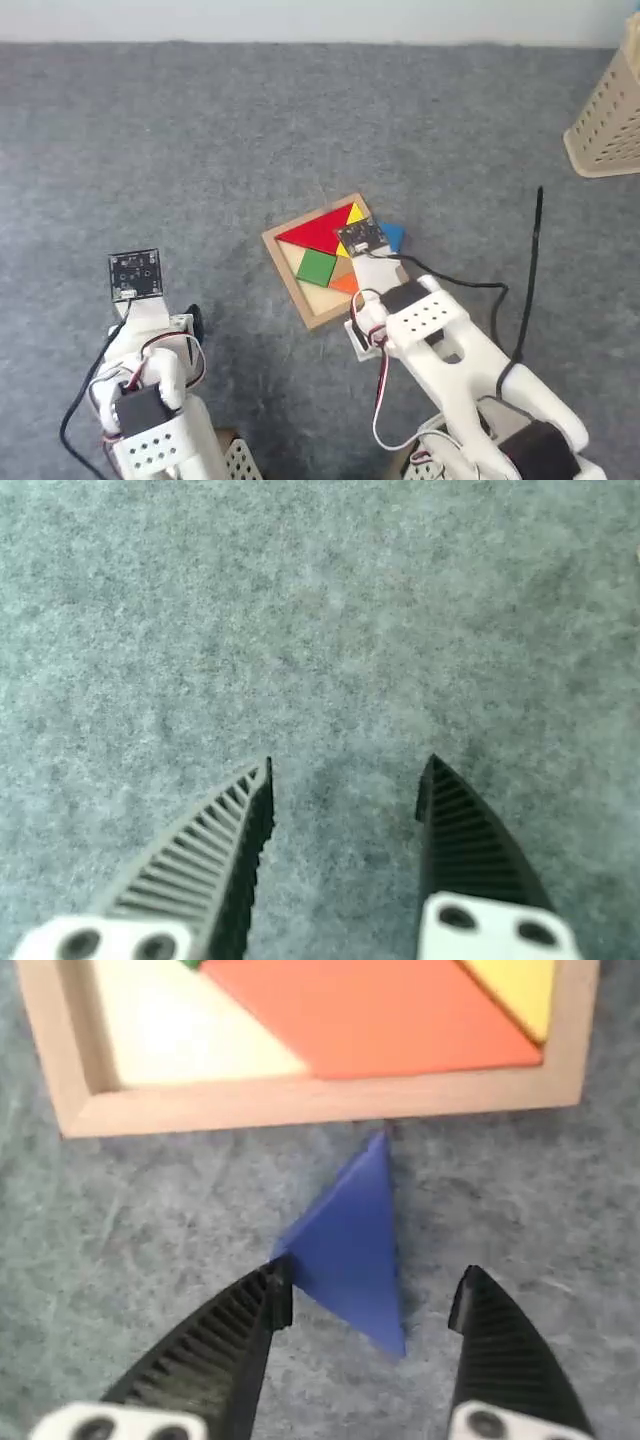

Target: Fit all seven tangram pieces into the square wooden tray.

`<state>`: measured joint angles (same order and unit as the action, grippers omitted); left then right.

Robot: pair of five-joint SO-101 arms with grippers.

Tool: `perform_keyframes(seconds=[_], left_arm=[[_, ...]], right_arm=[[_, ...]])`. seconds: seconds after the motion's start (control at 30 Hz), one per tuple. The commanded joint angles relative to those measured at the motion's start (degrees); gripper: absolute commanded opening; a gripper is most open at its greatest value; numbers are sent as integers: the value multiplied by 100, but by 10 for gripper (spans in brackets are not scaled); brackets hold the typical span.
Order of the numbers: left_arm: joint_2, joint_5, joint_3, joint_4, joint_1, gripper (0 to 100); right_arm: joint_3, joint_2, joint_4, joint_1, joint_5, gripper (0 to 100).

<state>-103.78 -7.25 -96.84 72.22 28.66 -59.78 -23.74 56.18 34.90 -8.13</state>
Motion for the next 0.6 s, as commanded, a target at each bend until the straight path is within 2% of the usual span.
perform_keyframes(seconds=[0.0, 0.57], left_arm=[[-62, 53, 31, 18, -9, 225], [-62, 53, 31, 18, -9, 225]], right_arm=[[0, -277, -154, 48, 79, 259], [-246, -268, -215, 66, 79, 259]])
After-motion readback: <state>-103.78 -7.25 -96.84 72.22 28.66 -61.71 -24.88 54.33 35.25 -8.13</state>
